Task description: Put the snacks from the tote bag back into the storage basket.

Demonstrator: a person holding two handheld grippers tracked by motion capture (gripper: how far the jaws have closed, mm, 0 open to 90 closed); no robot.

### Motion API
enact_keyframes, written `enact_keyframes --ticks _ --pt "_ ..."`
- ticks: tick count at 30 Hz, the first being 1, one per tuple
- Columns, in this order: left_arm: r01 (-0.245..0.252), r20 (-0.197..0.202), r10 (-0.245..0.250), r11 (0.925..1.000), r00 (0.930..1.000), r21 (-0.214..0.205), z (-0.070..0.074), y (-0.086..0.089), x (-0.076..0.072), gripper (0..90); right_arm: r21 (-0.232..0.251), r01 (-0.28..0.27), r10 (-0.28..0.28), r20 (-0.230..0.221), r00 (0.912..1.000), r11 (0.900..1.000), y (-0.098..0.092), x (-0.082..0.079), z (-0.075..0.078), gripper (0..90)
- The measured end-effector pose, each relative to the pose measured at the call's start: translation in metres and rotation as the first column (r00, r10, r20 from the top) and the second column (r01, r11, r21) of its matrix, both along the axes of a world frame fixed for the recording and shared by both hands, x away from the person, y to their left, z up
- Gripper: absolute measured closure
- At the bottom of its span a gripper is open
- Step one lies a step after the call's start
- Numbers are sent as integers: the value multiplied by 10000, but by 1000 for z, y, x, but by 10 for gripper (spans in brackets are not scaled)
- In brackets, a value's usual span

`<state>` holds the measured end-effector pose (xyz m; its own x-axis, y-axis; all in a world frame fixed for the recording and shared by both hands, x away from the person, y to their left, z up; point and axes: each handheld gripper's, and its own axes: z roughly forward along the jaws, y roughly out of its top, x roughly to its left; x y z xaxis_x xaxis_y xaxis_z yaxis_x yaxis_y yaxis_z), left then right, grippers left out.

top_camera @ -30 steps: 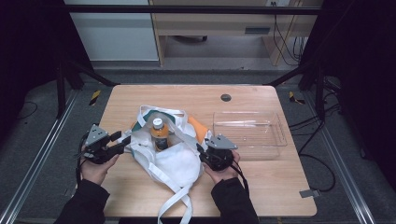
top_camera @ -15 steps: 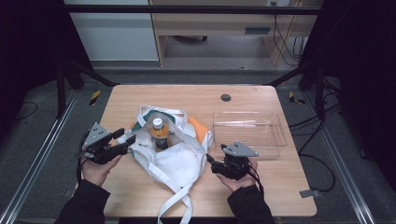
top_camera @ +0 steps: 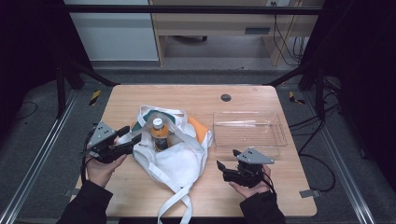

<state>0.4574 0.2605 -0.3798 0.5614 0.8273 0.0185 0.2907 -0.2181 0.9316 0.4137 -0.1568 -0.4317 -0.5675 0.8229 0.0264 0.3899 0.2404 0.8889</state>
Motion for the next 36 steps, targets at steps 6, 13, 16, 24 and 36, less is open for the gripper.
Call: enact_keyframes --ticks 6,13,16,24,36 --pt "166 -7 -166 9997 9999 160 1 -9 0 413 -41 124 -125 -78 9999 9999 -12 -4 -3 248" --pt "222 -29 -221 9996 9998 169 2 -19 6 406 73 248 -248 -86 9997 9997 -25 -9 -3 230" --pt "283 -7 -283 9995 9996 158 2 -23 7 404 58 348 -348 -115 9993 9994 -31 -12 -4 230" --pt "356 66 -356 9993 9993 81 3 -38 15 399 -83 609 -611 -289 9977 9981 -43 -18 -7 234" --pt "273 37 -275 9989 9996 377 -3 -48 25 386 31 774 -772 -453 9960 9970 -53 -27 -8 226"
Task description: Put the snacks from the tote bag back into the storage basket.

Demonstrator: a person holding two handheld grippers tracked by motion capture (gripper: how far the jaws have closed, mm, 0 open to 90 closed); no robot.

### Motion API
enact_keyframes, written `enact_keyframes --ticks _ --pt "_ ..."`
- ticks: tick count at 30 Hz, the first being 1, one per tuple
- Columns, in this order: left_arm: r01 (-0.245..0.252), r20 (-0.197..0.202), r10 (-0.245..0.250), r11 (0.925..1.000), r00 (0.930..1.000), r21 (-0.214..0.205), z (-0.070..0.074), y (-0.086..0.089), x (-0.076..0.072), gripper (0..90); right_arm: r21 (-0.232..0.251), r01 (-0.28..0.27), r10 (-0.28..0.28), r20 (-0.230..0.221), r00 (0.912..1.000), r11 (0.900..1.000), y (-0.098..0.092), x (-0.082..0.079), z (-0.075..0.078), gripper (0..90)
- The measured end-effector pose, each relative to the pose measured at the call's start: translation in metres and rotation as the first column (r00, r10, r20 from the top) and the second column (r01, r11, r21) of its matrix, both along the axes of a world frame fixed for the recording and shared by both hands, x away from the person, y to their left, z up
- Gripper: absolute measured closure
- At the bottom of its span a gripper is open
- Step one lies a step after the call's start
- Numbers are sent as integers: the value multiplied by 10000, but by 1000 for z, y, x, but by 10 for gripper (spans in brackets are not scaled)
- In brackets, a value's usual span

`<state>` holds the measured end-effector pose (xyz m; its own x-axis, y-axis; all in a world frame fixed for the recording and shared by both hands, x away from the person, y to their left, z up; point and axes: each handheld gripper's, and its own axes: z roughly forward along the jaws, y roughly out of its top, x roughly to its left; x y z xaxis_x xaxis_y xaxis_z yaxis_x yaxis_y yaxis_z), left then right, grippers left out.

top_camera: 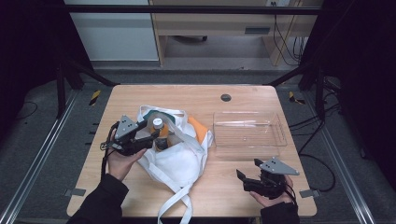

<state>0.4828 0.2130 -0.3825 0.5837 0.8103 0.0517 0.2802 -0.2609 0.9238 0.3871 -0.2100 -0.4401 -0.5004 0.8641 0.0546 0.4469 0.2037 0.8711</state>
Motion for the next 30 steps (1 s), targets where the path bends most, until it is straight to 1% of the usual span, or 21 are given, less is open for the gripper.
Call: enact_keyframes --ticks 4,7,8,13,20,23,25,27,30 --pt "-56 -59 56 10000 10000 -59 -2 -2 5 383 -1 -11 11 -40 10000 10000 0 -1 -1 232" --pt "-82 -93 81 10000 9999 -33 -4 -3 9 383 28 1 -1 -28 10000 10000 0 -1 -2 232" --pt "-92 -121 93 9999 9999 60 -5 -4 10 382 -11 -10 10 -28 10000 10000 0 -1 -2 233" --pt "-146 -232 146 9999 9996 14 -9 -7 16 381 -12 -11 11 -52 10000 10000 1 0 -3 239" --pt "-159 -350 165 9997 9993 188 -15 -13 22 381 -93 -49 49 -27 10000 9999 2 1 -4 241" --pt "-172 -357 179 9997 9992 200 -17 -15 25 383 -118 -60 60 -37 10000 9999 3 1 -5 245" --pt "-201 -396 207 9997 9990 140 -18 -16 26 393 -138 -84 83 -55 10000 9999 3 1 -5 249" --pt "-181 -353 187 9997 9992 171 -19 -18 27 412 -145 -122 121 -51 9999 9998 4 1 -5 251" --pt "-278 -296 282 9995 9992 146 -20 -19 28 441 -142 -135 135 -13 9999 9998 3 1 -6 253"
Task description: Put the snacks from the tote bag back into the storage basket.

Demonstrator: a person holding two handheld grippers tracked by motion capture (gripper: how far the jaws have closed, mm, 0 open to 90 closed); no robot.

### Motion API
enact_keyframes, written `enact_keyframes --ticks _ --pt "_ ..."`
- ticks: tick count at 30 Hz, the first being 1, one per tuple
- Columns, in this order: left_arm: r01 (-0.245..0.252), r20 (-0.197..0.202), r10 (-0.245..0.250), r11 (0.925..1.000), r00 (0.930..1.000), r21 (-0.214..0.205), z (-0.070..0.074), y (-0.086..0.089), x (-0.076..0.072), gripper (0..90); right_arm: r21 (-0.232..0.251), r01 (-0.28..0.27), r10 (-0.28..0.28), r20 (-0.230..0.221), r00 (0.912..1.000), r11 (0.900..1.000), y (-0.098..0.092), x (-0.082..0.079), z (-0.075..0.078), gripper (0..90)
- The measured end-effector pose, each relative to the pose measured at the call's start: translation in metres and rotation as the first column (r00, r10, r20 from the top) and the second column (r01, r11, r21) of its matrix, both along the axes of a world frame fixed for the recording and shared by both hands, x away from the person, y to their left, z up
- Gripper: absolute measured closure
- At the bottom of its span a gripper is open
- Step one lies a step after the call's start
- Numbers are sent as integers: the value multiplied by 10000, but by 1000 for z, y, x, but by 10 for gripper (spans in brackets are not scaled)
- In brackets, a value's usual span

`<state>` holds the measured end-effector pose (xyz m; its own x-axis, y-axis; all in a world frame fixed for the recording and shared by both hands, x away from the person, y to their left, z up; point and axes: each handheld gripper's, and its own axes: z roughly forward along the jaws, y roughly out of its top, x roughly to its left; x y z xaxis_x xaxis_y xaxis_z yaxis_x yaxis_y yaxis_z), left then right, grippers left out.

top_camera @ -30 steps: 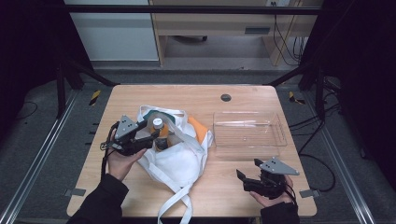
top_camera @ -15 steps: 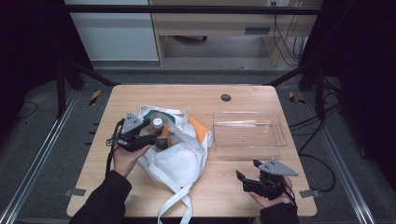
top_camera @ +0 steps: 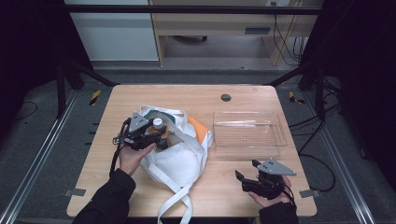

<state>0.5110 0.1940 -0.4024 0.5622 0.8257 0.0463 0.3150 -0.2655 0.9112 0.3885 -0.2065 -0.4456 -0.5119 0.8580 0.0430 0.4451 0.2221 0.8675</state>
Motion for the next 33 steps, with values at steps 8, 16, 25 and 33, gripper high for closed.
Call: enact_keyframes --ticks 8,16,25,33 --pt "-16 32 17 9999 10000 -161 -1 1 3 497 38 23 -23 44 10000 10000 -1 0 0 266" --pt "-72 111 75 9996 9999 -281 1 1 3 578 63 18 -18 36 10000 10000 -2 0 -1 277" --pt "-195 249 200 9996 9995 -211 1 -2 1 583 81 13 -13 25 10000 10000 -1 0 -2 283" --pt "-250 210 256 9992 9995 -303 1 -2 1 584 20 -1 1 4 10000 10000 -2 1 -2 286"
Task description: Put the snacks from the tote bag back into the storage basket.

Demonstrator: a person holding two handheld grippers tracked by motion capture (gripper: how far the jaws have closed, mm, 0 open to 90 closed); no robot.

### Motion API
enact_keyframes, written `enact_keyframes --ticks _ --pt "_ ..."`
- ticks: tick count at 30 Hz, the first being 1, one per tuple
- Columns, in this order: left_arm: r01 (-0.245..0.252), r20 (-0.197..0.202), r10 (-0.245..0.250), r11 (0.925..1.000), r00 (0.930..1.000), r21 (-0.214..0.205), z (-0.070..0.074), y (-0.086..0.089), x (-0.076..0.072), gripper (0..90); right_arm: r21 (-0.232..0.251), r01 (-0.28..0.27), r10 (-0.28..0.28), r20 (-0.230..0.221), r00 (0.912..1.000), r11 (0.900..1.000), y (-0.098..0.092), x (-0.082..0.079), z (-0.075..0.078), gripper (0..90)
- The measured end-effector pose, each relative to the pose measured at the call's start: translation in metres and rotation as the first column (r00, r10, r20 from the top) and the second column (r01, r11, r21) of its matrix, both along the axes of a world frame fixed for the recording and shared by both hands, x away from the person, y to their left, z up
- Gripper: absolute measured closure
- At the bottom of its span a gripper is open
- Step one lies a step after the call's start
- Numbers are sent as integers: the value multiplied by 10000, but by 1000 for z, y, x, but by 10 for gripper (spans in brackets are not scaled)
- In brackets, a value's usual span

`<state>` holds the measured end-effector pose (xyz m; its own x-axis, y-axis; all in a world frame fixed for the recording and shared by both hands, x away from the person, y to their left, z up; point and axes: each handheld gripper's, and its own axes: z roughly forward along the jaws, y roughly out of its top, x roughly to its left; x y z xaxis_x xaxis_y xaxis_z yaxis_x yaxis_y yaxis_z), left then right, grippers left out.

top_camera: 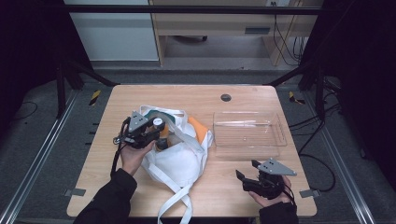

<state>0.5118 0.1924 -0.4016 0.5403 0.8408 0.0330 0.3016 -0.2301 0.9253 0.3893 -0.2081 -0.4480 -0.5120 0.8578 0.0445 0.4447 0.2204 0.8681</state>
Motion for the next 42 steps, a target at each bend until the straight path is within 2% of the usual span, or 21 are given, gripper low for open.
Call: enact_keyframes --ticks 7,23,30,42 --pt "-63 -114 62 9999 9999 -96 1 1 1 585 19 -1 1 -5 10000 10000 0 0 0 288" --pt "-331 9 332 9990 9994 -303 20 7 -6 585 79 30 -30 1 10000 10000 -1 0 -1 290" --pt "-304 133 312 9981 9994 -534 31 9 -12 586 75 -7 7 1 10000 10000 -1 0 -1 290" --pt "-112 436 139 9981 9990 -605 49 6 -25 587 145 -55 53 120 9999 9999 -1 0 -2 292"
